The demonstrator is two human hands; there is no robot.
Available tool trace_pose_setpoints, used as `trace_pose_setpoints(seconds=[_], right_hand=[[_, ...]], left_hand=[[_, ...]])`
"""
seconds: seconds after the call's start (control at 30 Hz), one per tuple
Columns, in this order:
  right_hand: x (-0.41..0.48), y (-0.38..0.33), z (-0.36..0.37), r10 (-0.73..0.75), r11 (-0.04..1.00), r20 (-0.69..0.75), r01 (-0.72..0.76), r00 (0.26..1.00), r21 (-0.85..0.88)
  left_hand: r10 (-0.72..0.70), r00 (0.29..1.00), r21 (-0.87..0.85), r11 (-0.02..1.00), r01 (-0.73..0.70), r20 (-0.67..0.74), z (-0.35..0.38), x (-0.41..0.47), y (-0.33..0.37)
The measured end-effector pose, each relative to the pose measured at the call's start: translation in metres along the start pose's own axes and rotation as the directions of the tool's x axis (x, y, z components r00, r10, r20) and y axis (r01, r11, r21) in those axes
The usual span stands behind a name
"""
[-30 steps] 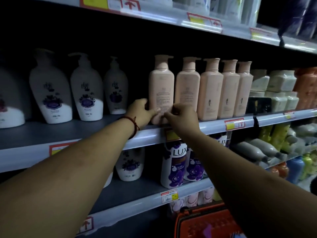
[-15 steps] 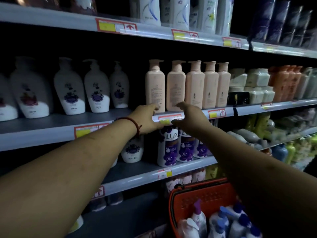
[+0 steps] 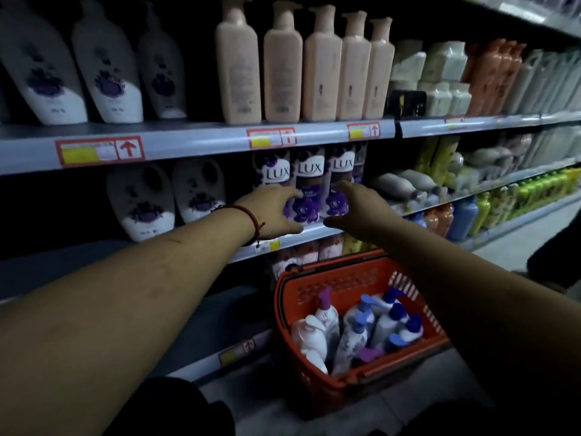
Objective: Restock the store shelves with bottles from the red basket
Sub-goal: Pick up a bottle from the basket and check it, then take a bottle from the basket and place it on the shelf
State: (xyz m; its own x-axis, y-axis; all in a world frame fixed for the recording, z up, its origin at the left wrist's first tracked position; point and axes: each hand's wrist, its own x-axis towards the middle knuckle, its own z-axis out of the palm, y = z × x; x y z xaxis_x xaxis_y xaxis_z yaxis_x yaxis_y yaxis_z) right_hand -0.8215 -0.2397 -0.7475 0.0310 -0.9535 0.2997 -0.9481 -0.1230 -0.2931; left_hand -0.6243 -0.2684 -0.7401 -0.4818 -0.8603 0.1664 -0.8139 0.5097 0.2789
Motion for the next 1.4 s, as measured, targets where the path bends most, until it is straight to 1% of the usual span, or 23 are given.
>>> trace_pose_setpoints(seconds=[0.17, 0.23, 0.4, 0.6, 0.67, 0.73, 0.87, 1.1, 1.2, 1.3, 1.4], right_hand=[[-0.027, 0.034, 0.043, 0.066, 0.998, 0.118, -0.064, 0.991, -0.018], [-0.036, 0.046, 0.058, 0.071, 0.997, 0.159, -0.070, 0.985, -0.007], [-0.054, 0.076, 0.089, 0.136, 0.989, 0.229, -0.144, 0.964, 0.020], [-0.074, 0.104, 0.120, 0.193, 0.978, 0.339, -0.207, 0.921, 0.006], [-0.076, 0.114, 0.124, 0.190, 0.980, 0.380, -0.200, 0.905, -0.014], [-0.078, 0.125, 0.124, 0.214, 0.974, 0.410, -0.225, 0.887, -0.022], [-0.085, 0.157, 0.120, 0.309, 0.948, 0.414, -0.315, 0.856, -0.055], [-0.097, 0.218, 0.115, 0.482, 0.859, 0.431, -0.508, 0.763, -0.062], [-0.096, 0.236, 0.121, 0.522, 0.831, 0.446, -0.551, 0.727, -0.075], [-0.096, 0.250, 0.125, 0.549, 0.810, 0.455, -0.581, 0.701, -0.083], [-0.096, 0.262, 0.128, 0.563, 0.804, 0.425, -0.589, 0.709, -0.081]], left_hand=[[0.003, 0.995, -0.009, 1.000, -0.002, 0.100, 0.062, 0.005, -0.001], [0.004, 0.991, -0.018, 1.000, -0.002, 0.137, 0.085, 0.005, 0.000], [0.020, 0.979, -0.038, 0.999, -0.013, 0.202, 0.138, 0.001, 0.005], [0.044, 0.955, -0.102, 0.995, -0.014, 0.293, 0.197, -0.007, 0.004], [0.040, 0.943, -0.128, 0.992, 0.002, 0.330, 0.209, -0.005, 0.004], [0.034, 0.937, -0.149, 0.989, 0.019, 0.348, 0.216, 0.000, 0.007], [0.054, 0.940, -0.199, 0.980, 0.016, 0.337, 0.231, 0.014, 0.017], [0.131, 0.905, -0.275, 0.961, -0.017, 0.404, 0.260, 0.047, 0.044], [0.163, 0.903, -0.308, 0.951, -0.036, 0.397, 0.274, 0.061, 0.055], [0.166, 0.900, -0.341, 0.940, -0.021, 0.402, 0.288, 0.075, 0.064], [0.150, 0.904, -0.389, 0.921, 0.019, 0.400, 0.302, 0.086, 0.073]])
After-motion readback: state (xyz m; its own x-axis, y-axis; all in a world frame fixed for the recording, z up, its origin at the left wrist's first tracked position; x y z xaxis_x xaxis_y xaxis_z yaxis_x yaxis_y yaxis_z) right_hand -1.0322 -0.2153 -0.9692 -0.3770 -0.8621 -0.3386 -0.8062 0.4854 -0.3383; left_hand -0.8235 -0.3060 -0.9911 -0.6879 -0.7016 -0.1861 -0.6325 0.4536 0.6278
